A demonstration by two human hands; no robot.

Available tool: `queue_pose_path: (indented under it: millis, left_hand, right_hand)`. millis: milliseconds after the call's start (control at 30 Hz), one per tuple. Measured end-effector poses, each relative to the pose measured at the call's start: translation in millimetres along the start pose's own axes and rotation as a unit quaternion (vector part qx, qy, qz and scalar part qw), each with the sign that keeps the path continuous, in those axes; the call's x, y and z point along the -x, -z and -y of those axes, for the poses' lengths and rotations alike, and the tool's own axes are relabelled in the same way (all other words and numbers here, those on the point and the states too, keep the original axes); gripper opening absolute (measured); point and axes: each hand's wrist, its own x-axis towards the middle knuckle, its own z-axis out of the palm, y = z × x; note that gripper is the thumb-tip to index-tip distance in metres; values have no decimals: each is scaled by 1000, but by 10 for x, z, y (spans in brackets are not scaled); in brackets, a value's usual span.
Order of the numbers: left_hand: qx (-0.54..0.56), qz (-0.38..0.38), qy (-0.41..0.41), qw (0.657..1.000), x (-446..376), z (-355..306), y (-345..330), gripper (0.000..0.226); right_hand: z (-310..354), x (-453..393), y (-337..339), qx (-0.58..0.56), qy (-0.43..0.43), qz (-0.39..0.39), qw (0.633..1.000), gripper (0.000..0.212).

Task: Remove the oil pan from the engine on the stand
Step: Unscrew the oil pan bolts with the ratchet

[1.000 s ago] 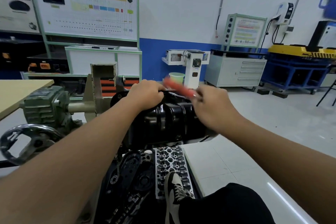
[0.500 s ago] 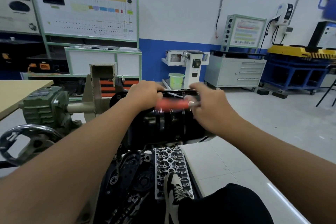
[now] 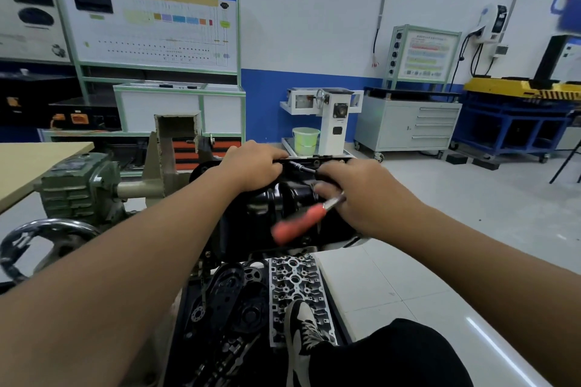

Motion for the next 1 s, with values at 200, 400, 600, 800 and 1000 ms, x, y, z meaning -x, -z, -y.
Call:
queue_pose_path:
  millis: [200, 400, 600, 800, 1000]
  left_hand:
    - [18, 9, -12, 1000, -221, -159, -3, 50]
    - [140, -3, 12, 990, -382, -178, -115, 50]
    - [196, 3, 16, 980, -425, -55, -121, 27]
    - [242, -5, 39, 970, -416, -58, -159, 55]
    - [246, -2, 31, 969, -393, -77, -151, 57]
  right_hand:
    - [91, -110, -21, -272, -253, -71, 925, 13]
    - [116, 52, -84, 84, 94, -31, 992, 22]
    - [128, -29, -130, -209, -198, -124, 950, 10]
    - [200, 51, -63, 20, 64, -73, 995, 22]
    - [174, 76, -150, -54, -17, -128, 990, 17]
